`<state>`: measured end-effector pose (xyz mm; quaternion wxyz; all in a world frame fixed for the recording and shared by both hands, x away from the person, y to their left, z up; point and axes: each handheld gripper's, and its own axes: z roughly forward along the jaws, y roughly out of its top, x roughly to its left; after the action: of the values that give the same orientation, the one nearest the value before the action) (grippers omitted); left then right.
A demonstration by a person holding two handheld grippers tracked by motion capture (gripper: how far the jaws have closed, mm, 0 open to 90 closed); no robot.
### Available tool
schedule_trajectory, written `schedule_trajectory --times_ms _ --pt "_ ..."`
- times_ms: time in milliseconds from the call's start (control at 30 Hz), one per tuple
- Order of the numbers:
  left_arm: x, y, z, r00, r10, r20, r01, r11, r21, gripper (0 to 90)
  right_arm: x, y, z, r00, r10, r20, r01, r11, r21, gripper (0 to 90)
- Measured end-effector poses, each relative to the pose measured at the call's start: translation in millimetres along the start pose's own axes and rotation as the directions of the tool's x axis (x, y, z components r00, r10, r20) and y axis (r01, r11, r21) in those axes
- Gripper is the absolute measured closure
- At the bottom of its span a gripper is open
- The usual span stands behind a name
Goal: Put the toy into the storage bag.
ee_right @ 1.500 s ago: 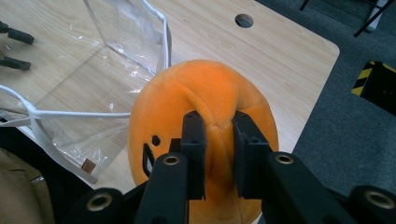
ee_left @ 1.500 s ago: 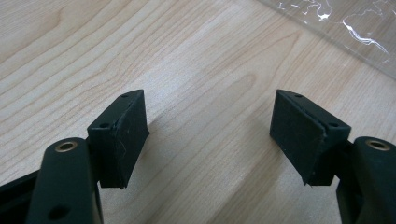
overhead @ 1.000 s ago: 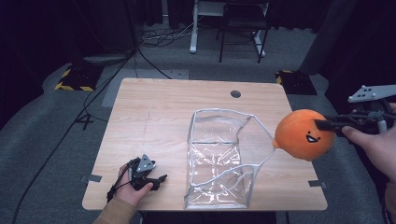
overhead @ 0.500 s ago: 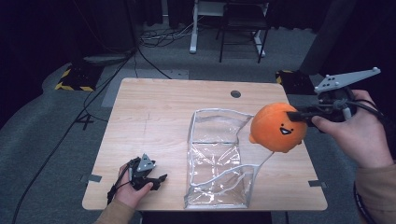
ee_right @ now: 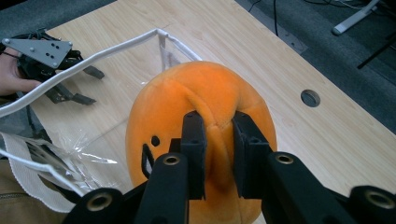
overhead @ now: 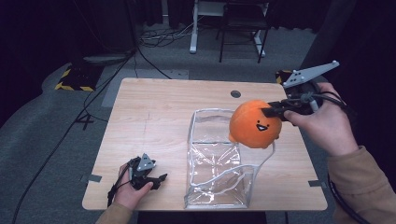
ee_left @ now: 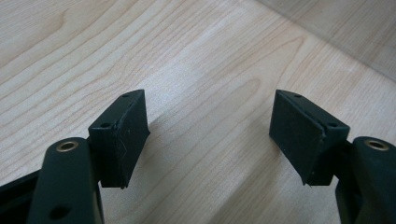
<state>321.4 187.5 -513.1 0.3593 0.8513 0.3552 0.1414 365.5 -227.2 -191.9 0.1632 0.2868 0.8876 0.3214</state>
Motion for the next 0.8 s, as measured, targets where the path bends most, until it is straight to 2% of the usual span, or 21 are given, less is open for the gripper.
schedule_trajectory --times_ms 33,133,167,267,600,633,667,800 --pt "0.1 0.0 -0.1 1.0000 0.001 0.000 -0.001 1.0000 0.001 28.4 2.0 6.0 7.4 0.9999 -0.014 -0.009 0.014 1.000 0.010 76.7" --pt "0.2 0.1 0.0 1.0000 0.002 -0.001 -0.002 1.0000 0.001 28.5 3.4 9.2 11.9 0.9997 -0.019 -0.015 0.020 1.000 0.014 76.7" --pt "0.2 0.0 -0.1 1.0000 0.001 0.000 -0.001 1.0000 0.001 28.5 5.9 13.9 19.6 0.9991 -0.029 -0.029 0.030 0.999 0.017 76.7" --pt "0.1 0.0 0.0 1.0000 0.001 0.000 -0.001 1.0000 0.001 28.5 8.4 18.4 27.5 0.9982 -0.038 -0.046 0.039 0.999 0.015 76.7" --pt "0.0 0.0 0.1 1.0000 -0.001 -0.001 0.001 1.0000 -0.001 28.5 13.4 31.5 54.2 0.9953 -0.052 -0.081 0.054 0.998 0.024 76.7" --pt "-0.1 0.0 0.1 1.0000 -0.002 -0.001 0.002 1.0000 -0.001 28.5 15.0 33.3 62.3 0.9946 -0.056 -0.087 0.059 0.998 0.032 76.7" --pt "-0.1 0.0 0.1 1.0000 -0.002 -0.001 0.002 1.0000 -0.001 28.5 15.0 33.3 62.3 0.9946 -0.056 -0.087 0.059 0.998 0.032 76.7" --pt "0.0 0.0 0.1 1.0000 -0.001 -0.001 0.001 1.0000 -0.001 28.5 19.1 36.2 81.7 0.9912 -0.059 -0.119 0.065 0.997 0.043 76.7"
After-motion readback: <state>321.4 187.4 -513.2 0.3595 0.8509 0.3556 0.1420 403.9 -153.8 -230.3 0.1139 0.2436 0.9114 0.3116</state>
